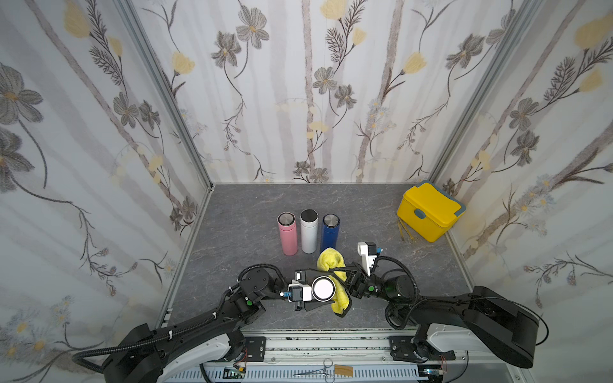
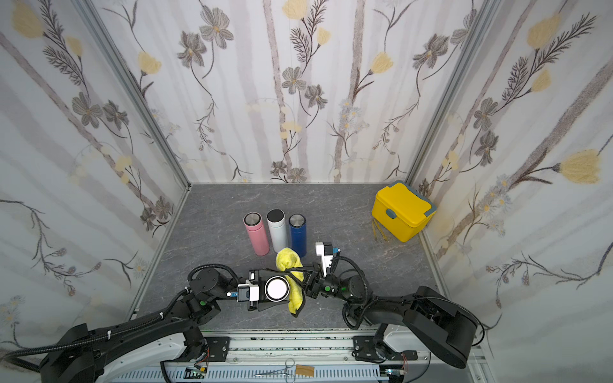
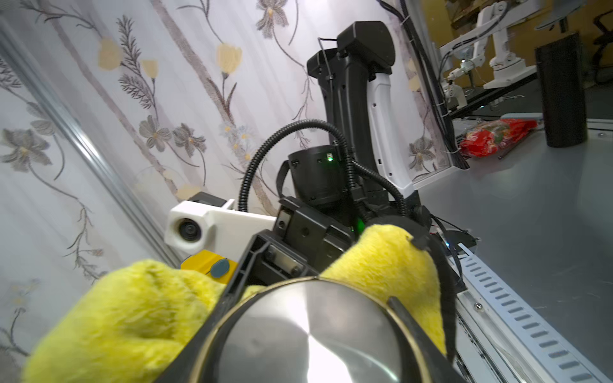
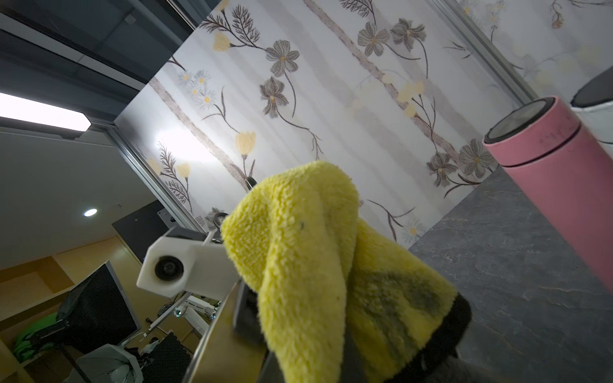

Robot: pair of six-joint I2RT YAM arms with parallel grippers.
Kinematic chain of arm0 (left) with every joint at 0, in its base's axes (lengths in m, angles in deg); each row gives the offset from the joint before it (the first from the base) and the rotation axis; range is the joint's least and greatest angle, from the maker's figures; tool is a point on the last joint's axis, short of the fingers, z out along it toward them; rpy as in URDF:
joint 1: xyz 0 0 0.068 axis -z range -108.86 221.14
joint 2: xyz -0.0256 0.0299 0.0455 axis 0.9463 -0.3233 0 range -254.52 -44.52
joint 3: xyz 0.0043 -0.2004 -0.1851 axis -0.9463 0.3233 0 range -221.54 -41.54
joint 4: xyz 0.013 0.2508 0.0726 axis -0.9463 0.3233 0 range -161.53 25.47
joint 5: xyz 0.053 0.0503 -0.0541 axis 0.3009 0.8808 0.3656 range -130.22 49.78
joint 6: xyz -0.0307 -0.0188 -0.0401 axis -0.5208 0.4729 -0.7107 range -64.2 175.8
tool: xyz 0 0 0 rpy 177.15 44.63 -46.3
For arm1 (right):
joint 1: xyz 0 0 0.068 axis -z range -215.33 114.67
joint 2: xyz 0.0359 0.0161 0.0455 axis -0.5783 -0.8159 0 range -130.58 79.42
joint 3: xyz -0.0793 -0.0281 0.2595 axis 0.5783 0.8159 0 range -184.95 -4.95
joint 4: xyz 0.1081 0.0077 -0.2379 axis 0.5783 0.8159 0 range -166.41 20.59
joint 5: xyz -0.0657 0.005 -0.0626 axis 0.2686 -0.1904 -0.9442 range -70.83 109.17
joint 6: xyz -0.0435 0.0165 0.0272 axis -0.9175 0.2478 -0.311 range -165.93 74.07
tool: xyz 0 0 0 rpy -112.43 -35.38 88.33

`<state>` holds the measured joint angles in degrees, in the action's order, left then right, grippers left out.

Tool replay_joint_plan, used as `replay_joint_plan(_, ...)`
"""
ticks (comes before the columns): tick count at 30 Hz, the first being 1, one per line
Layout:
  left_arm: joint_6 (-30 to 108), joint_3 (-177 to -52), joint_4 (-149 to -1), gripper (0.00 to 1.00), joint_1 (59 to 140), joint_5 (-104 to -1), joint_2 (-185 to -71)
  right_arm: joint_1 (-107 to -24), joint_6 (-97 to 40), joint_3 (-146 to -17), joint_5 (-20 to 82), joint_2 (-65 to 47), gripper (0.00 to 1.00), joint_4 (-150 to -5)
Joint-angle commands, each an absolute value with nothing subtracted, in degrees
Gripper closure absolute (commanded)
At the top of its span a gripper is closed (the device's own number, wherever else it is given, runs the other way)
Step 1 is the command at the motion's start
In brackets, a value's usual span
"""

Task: Wipe the surface of the thermos
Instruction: Wipe the dirt from the surface of the thermos.

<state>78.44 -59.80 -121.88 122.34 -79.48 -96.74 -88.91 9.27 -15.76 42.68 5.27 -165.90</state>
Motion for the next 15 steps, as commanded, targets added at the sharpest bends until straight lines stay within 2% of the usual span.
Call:
replay_joint_plan(1, 71.89, -59.62, -129.28, 1.0, 122.17, -68.88, -96.07, -89.03, 8.0, -11.78, 38.83, 3.61, 1.0, -169.59)
replay_joint_plan(4, 66.59, -60.27, -130.1, 1.0, 122.12, -63.2, -96.3, -89.09, 7.75, -8.6, 36.29, 1.59, 1.0, -172.73)
replay_joint_plan(8, 61.72, -62.5, -127.84, 1.0, 121.98, -60.88, -97.25, -89.42, 7.1, -9.42, 36.71, 2.11, 1.0, -172.17)
replay_joint_plan(12, 52.51, -64.22, -126.46, 1.0, 122.01, -52.58, -97.28, -89.95, 3.45, -13.27, 36.46, 10.66, 1.0, -159.55)
replay_joint_plan(13, 51.11, -66.26, -123.35, 0.08, 121.93, -51.91, -97.34, -90.36, 1.69, -14.26, 34.93, 14.29, 1.0, -154.37)
replay_joint_plan(14, 51.21, -67.86, -120.32, 0.0, 121.8, -52.86, -97.63, -90.81, 0.15, -15.08, 33.37, 17.6, 1.0, -149.52)
replay_joint_plan(15, 50.76, -69.2, -118.3, 0.0, 121.9, -53.23, -98.01, -91.48, -1.62, -15.85, 31.24, 21.25, 1.0, -144.13)
